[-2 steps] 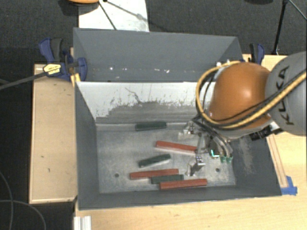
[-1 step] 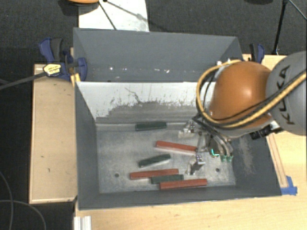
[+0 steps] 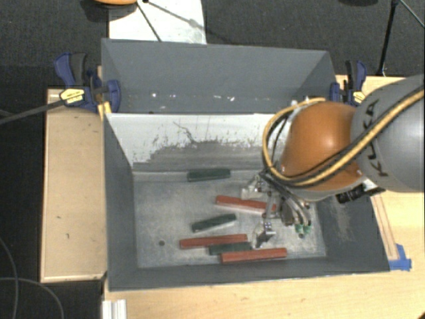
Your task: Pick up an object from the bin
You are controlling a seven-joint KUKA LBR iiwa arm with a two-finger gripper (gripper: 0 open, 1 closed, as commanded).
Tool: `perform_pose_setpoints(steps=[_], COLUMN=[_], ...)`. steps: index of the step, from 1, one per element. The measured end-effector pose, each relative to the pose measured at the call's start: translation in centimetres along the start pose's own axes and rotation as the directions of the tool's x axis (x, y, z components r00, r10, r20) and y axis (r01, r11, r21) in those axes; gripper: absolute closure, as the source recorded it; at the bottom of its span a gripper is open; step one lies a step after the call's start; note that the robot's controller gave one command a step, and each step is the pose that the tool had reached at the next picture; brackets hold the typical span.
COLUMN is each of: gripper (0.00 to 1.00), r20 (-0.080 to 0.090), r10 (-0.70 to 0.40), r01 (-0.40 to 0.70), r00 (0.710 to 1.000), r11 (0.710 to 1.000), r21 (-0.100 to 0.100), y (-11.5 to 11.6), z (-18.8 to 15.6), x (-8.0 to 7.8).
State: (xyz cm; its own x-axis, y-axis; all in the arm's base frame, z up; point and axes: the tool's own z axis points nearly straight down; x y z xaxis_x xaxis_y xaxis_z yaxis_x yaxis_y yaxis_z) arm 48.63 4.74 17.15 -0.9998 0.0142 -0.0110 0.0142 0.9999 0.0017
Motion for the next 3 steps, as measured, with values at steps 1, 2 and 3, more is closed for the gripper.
perform_pose_setpoints(steps=[1,2,3], gripper=[0.00,1.00,1.00], r20=[-0.005,0.001,0.001], r10=[0.009,-0.169,-0.168], r01=[-0.009,0.169,0.168], r00=[1.000,0.986,0.986], r11=[1.000,0.986,0.986], r21=[0.001,-0.003,-0.003], y=[-0.4,8.4,8.4], z=[6.1,9.8,9.8], x=[0.3,-0.3,-0.3])
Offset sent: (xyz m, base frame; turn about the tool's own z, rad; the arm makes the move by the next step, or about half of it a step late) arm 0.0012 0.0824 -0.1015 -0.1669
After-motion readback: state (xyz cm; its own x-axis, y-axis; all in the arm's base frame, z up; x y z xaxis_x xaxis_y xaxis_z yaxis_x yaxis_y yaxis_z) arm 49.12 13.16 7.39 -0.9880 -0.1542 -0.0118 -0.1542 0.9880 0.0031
